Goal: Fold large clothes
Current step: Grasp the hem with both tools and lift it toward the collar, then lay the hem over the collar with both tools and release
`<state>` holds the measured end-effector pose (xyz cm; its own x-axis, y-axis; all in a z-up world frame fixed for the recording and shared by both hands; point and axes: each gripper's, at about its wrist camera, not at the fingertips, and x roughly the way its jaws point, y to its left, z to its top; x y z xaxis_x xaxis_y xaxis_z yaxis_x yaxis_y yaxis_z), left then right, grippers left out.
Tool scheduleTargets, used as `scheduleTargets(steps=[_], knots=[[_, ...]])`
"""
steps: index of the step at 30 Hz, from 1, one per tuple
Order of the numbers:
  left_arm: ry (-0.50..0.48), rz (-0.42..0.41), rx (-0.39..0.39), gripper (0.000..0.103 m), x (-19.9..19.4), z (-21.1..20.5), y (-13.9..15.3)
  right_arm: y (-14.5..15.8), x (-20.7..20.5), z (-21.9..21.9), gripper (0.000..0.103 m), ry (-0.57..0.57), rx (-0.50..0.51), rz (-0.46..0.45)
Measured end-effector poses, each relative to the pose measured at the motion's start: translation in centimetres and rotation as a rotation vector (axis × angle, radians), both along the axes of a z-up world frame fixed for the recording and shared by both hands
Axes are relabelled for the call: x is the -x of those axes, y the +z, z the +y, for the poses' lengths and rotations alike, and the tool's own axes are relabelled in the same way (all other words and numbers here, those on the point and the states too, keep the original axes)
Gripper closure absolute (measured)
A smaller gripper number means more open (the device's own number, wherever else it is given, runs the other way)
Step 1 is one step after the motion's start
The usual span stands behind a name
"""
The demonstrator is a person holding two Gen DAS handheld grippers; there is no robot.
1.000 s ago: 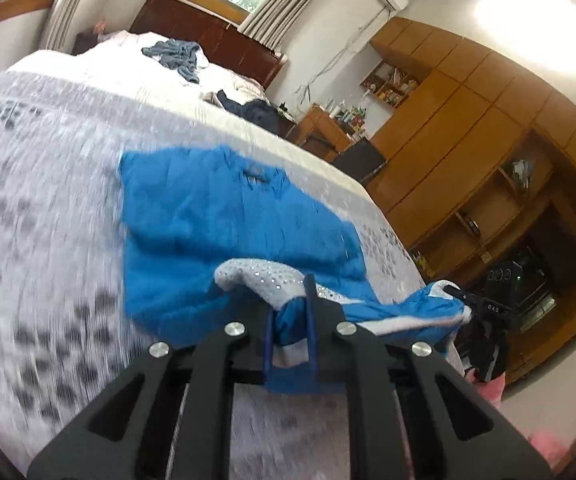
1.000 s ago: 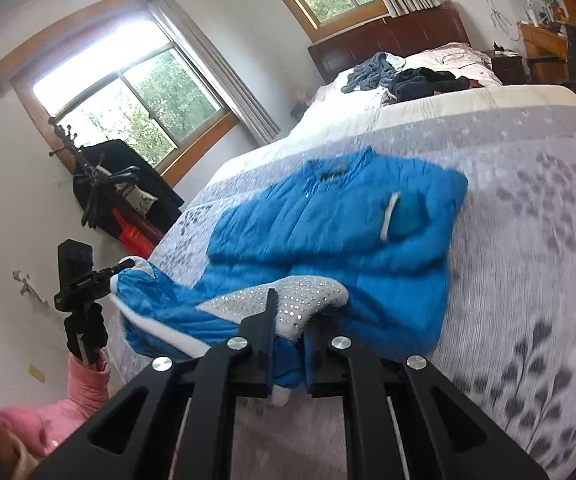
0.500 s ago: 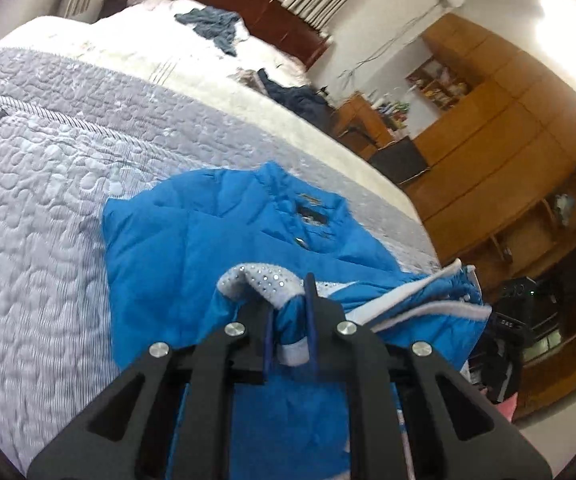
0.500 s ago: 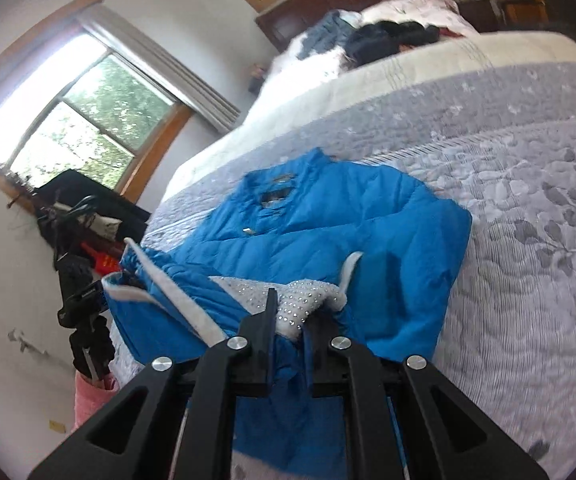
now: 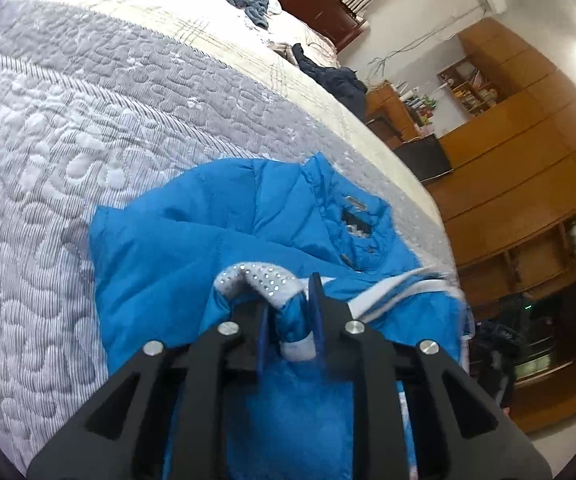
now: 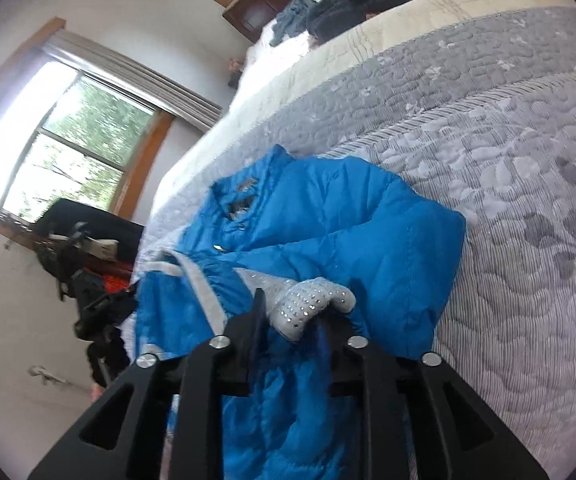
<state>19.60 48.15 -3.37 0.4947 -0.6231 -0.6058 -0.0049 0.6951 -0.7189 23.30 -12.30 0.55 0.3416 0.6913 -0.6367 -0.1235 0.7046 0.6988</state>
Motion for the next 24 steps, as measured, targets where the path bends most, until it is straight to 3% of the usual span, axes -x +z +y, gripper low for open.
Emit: scheduleTargets(steps=[1,3,5,8,12,14,20,22,24], knots=[[0.003,0.006,0.057,0.078,0.6,0.7,0.2,0.2,0.5,-0.4,0.074,0.004,-0.018,-0.006],[0.02,-0.016,0.082,0.069,1.7,1.7,1.0,0.5,1.1,-0.9,0.067,0.002,-0.019,-0.013],[0.047,-0.063,0.045,0.053,2.9,2.6,2.1,1.3,1.8,-1.4,0.031,-0.028,0.034,-0.043],[0.041,-0.111,0.002,0.051,4.3,3.5,3.2,2.6,2.6,-1.9,0.031,-0.041,0.112,-0.101],[-0.007,-0.157,-0.118,0.044,4.5,2.5,3.8,3.6,2.3,-0.2,0.028,0.02,0.195,-0.168],[-0.042,-0.167,-0.151,0.041,4.0,1.8,3.5,3.4,1.8,0.9,0.021,0.06,0.22,-0.182],[-0.157,-0.208,-0.33,0.036,1.7,-1.5,2.1,1.6,-0.7,4.3,0.018,0.135,0.354,-0.204],[-0.179,-0.219,-0.381,0.035,1.2,-2.3,1.8,0.8,-1.5,5.2,0.02,0.145,0.396,-0.204],[-0.202,-0.226,-0.427,0.035,0.7,-3.5,1.5,0.3,-1.8,5.7,0.029,0.151,0.409,-0.204]])
